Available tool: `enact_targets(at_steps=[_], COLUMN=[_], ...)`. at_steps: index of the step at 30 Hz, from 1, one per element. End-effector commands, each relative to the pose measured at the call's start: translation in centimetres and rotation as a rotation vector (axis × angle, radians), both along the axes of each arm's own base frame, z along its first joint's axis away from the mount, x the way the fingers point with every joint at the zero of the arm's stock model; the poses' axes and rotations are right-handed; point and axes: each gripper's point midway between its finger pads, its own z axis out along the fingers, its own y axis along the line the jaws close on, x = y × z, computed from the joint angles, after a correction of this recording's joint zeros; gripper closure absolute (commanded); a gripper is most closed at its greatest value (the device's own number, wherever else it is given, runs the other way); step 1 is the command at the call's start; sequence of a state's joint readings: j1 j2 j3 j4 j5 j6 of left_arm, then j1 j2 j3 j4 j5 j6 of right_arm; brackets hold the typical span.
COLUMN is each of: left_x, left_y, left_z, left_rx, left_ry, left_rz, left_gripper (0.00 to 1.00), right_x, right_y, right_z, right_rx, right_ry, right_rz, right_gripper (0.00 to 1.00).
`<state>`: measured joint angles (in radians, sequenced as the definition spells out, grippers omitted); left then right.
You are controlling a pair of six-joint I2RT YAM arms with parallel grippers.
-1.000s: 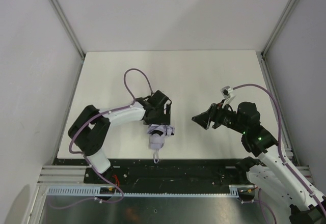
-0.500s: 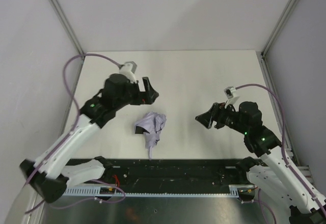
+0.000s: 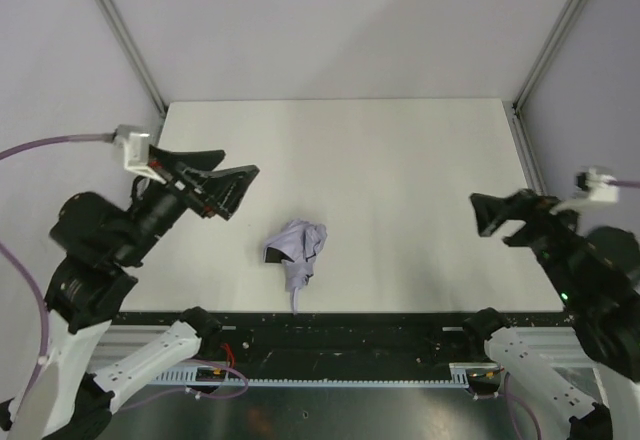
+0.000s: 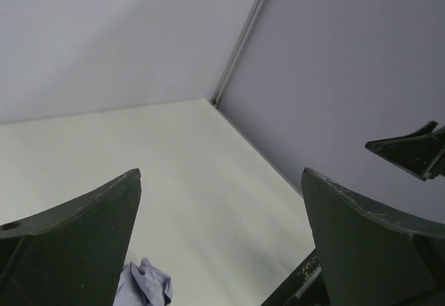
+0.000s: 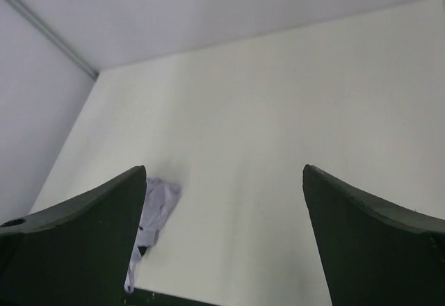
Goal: Put away the umbrella
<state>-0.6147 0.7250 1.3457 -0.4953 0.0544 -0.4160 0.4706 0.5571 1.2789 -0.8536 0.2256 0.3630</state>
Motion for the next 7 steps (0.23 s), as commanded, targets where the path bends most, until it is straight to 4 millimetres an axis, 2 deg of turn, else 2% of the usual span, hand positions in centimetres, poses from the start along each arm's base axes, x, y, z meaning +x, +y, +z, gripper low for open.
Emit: enact_targets(at_steps=[1, 7], left_x=[-1.1, -1.9], left_y=[1.5, 2.6], left_z=[3.0, 3.2], left_rx=[-0.039, -0.096], left_ry=[-0.138, -0.162], left_rz=[0.03, 0.055], left_gripper=[0.01, 0.0], right_x=[-3.8, -6.0], right_y=[-5.0, -5.2], right_z=[2.7, 4.3], right_rx=[-0.017, 0.007], right_ry=[-0.092, -0.138], right_rz=[-0.146, -0.09], right_gripper=[0.01, 0.01])
